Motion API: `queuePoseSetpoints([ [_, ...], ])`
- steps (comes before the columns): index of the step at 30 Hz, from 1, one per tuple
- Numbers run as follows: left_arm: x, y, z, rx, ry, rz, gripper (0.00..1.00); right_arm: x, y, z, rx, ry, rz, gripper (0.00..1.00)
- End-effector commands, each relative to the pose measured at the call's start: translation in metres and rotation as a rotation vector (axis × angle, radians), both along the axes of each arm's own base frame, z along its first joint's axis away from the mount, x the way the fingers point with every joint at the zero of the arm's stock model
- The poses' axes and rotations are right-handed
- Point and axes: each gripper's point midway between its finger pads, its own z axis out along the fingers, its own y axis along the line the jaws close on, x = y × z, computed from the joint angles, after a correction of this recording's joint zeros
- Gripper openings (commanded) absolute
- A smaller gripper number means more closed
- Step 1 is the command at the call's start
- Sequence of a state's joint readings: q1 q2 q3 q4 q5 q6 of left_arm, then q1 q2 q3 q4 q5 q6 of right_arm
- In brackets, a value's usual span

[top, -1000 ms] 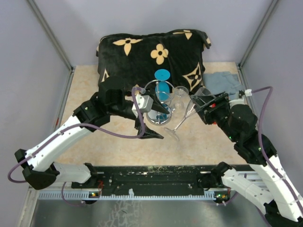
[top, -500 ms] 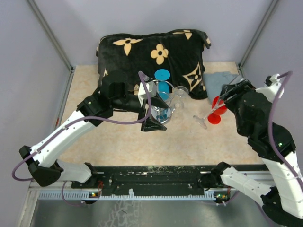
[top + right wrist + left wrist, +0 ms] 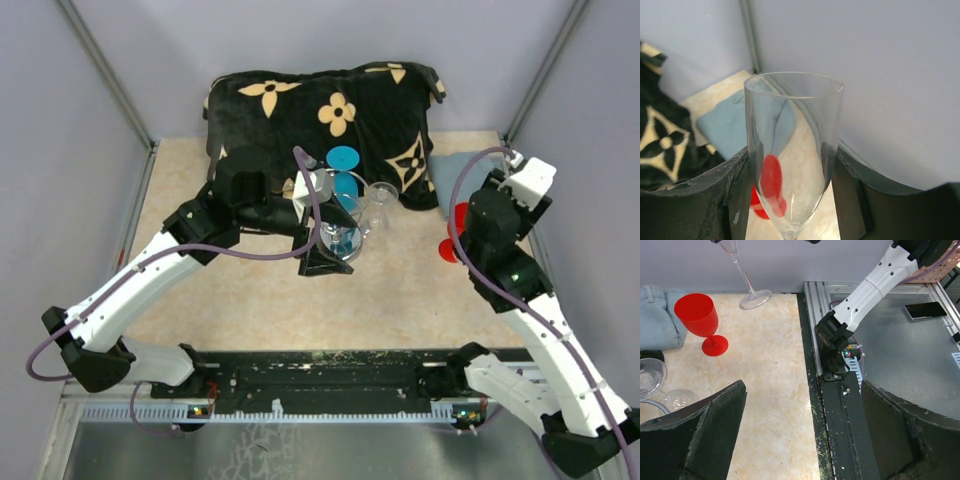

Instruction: Take the wine glass off the wine glass rack

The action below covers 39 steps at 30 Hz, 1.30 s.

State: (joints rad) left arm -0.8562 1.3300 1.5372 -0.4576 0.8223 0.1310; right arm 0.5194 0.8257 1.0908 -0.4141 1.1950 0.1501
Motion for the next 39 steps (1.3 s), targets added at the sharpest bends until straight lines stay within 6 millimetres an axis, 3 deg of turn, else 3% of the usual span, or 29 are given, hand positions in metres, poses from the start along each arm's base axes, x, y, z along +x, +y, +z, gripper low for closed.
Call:
queuePoseSetpoints([
  [1, 0.001, 0.001, 0.005, -0.004, 0.003, -0.001, 1.00, -0.004, -0.032, 0.015, 0.033, -0.094, -0.106, 0.00],
  [4, 0.001, 0.000, 0.003, 0.001, 0.009, -0.003, 1.00, 0.003, -0.050, 0.010, 0.034, -0.072, -0.128, 0.00],
  [6, 0.001, -0.001, 0.002, 0.005, 0.011, -0.006, 1.00, 0.009, -0.072, 0.005, 0.060, -0.057, -0.169, 0.00],
  [11, 0.003, -0.002, -0.001, 0.011, 0.013, -0.014, 1.00, 0.031, -0.104, -0.017, 0.112, -0.008, -0.195, 0.00],
  [20, 0.004, 0.000, -0.009, 0.024, 0.015, -0.019, 1.00, 0.058, -0.124, -0.051, 0.043, 0.025, -0.213, 0.00],
  [23, 0.007, 0.000, -0.010, 0.023, 0.013, -0.013, 1.00, 0.063, -0.118, -0.053, 0.061, 0.028, -0.171, 0.00],
  [29, 0.014, -0.003, -0.013, 0.022, 0.032, 0.016, 1.00, 0.061, -0.088, -0.036, 0.157, 0.000, -0.010, 0.00],
  [39, 0.034, -0.020, -0.012, 0.034, 0.098, 0.060, 1.00, 0.047, -0.042, 0.037, 0.106, -0.155, 0.279, 0.00],
])
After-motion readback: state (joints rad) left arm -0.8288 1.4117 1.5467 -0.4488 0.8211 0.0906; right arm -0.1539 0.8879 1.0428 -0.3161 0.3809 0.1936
